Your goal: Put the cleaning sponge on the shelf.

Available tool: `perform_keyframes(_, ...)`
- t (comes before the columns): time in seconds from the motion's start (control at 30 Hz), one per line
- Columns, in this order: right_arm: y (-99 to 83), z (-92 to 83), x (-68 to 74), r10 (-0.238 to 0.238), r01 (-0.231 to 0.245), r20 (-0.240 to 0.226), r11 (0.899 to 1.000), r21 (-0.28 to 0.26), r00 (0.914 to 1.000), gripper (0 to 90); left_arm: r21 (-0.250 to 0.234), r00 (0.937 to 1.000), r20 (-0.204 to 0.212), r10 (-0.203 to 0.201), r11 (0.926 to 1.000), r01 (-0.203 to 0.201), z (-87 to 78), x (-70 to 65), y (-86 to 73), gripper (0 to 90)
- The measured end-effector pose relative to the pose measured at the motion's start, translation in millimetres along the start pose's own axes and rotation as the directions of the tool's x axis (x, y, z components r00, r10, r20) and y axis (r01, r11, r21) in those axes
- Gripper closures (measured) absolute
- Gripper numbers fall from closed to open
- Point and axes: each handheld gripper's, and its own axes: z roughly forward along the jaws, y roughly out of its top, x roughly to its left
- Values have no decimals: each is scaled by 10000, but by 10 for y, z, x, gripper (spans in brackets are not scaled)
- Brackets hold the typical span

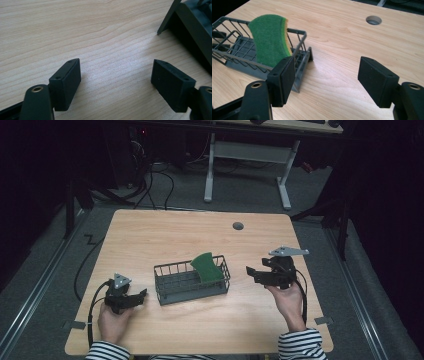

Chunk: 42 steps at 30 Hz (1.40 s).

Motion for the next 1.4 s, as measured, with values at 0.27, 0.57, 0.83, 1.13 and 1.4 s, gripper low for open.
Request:
perform_keyframes(0.27,-232,-118,-187,662,-656,181,9974,-294,9976,305,6,10000,-7,-10,10000,10,2,0,2,245)
perform_keyframes(0.57,-493,-230,-358,1094,-1076,293,9926,-570,9936,309,12,10000,17,47,10000,-47,8,-4,7,241)
perform_keyframes(0.83,-711,-264,-458,1363,-1338,304,9884,-723,9902,314,14,10000,21,51,10000,-51,8,-4,7,241)
perform_keyframes(1.13,-925,-195,-506,1684,-1662,197,9823,-861,9855,319,16,10000,16,50,10000,-50,9,-5,8,241)
perform_keyframes(1.4,-1053,-53,-476,1769,-1753,147,9815,-769,9841,321,12,10000,16,43,10000,-43,9,-5,9,242)
